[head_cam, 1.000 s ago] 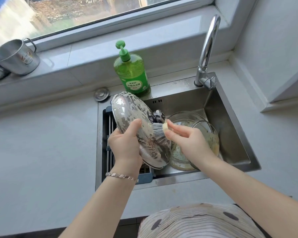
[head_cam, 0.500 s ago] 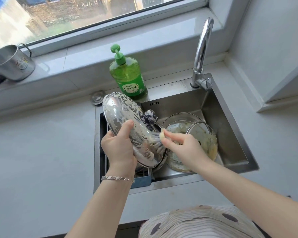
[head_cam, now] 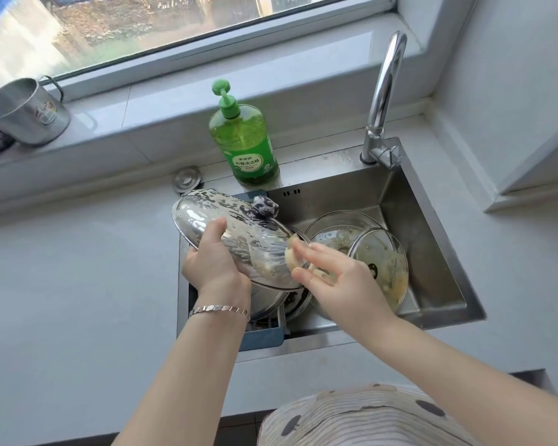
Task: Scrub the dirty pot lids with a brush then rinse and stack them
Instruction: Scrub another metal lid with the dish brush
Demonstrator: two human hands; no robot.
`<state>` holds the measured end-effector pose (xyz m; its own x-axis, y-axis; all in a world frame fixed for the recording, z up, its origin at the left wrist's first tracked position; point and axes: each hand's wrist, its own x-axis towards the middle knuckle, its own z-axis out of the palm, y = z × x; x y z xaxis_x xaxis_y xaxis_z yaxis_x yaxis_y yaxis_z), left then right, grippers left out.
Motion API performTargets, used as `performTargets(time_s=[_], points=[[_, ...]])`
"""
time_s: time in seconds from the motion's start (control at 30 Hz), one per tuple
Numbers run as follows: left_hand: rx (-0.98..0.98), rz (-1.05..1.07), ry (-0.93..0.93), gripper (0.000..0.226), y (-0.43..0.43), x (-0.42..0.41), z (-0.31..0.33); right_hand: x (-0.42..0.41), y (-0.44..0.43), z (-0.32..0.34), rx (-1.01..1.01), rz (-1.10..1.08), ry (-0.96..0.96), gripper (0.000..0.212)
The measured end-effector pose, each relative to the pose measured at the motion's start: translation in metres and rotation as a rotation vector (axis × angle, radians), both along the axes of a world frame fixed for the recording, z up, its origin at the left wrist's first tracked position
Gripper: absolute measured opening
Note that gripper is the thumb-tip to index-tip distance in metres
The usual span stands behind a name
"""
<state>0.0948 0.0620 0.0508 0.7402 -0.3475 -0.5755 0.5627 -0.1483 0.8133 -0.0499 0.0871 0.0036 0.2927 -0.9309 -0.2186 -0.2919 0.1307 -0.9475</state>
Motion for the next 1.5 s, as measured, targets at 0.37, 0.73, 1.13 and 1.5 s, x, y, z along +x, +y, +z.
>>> performTargets(time_s=[0.37,0.73,1.13,1.5], points=[[0.003,0.062,0.103,0.020,-0.002,0.004,0.003,0.015,-0.003,0.006,-0.304,-0.033,0.093,0.041],[-0.116,-0.097,0.193,0.011,0.008,0.025,-0.005,-0.014,-0.022,-0.011,-0.120,-0.142,0.090,0.037],[-0.178,-0.328,0.204,0.007,0.018,0.028,0.002,-0.023,-0.024,-0.009,-0.087,-0.037,0.098,0.035],[-0.039,-0.563,0.061,0.047,0.030,0.027,-0.001,-0.021,-0.007,-0.012,0.029,0.123,0.084,0.035]])
